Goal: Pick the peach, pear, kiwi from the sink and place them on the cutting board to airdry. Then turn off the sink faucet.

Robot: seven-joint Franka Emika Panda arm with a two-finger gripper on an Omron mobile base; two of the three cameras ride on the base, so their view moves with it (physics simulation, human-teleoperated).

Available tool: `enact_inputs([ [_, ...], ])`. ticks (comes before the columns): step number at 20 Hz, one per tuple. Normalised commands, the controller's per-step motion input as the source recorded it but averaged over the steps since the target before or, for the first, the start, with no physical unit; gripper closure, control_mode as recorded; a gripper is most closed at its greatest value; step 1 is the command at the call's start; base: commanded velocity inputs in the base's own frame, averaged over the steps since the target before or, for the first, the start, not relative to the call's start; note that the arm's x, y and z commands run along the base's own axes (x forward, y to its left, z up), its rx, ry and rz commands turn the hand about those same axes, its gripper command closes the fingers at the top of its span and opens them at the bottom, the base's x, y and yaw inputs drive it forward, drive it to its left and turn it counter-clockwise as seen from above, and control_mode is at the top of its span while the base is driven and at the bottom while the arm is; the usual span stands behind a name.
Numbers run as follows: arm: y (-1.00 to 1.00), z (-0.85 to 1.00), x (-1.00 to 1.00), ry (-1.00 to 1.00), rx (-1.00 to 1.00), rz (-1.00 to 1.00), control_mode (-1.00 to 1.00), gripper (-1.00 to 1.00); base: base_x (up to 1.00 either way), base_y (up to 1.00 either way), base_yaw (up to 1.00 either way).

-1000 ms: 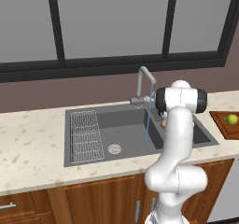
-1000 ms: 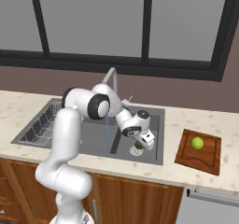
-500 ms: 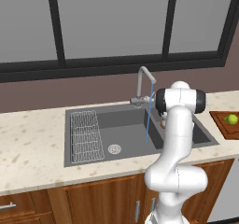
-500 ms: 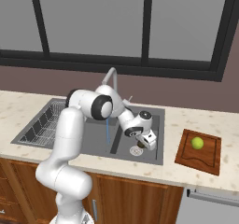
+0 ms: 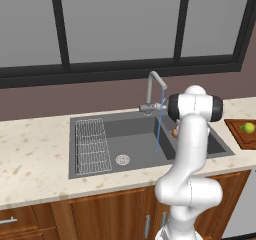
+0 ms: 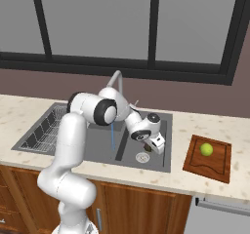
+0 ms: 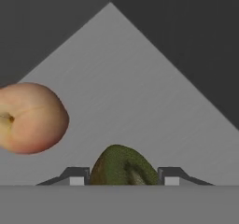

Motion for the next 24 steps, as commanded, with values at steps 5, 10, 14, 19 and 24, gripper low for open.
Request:
enact_inputs([
  [5,0.00,0.41,-0.15,-0.13,0.00,0.00,-1.00,1.00,0.00,0.00,0.00],
  [10,0.00,0.47,-0.28,-0.15,0.00,0.01,-1.00,1.00,0.00,0.00,0.00],
  [14,0.00,0.56,-0.38,-0.14,0.00,0.05,-1.00,1.00,0.00,0.00,0.00],
  [19,0.00,0.60,-0.46,-0.13,-0.03,0.07,-1.00,1.00,0.00,0.00,0.00],
  [24,0.00,0.77,-0.49,-0.10,-0.09,0.08,-1.00,1.00,0.00,0.00,0.00],
])
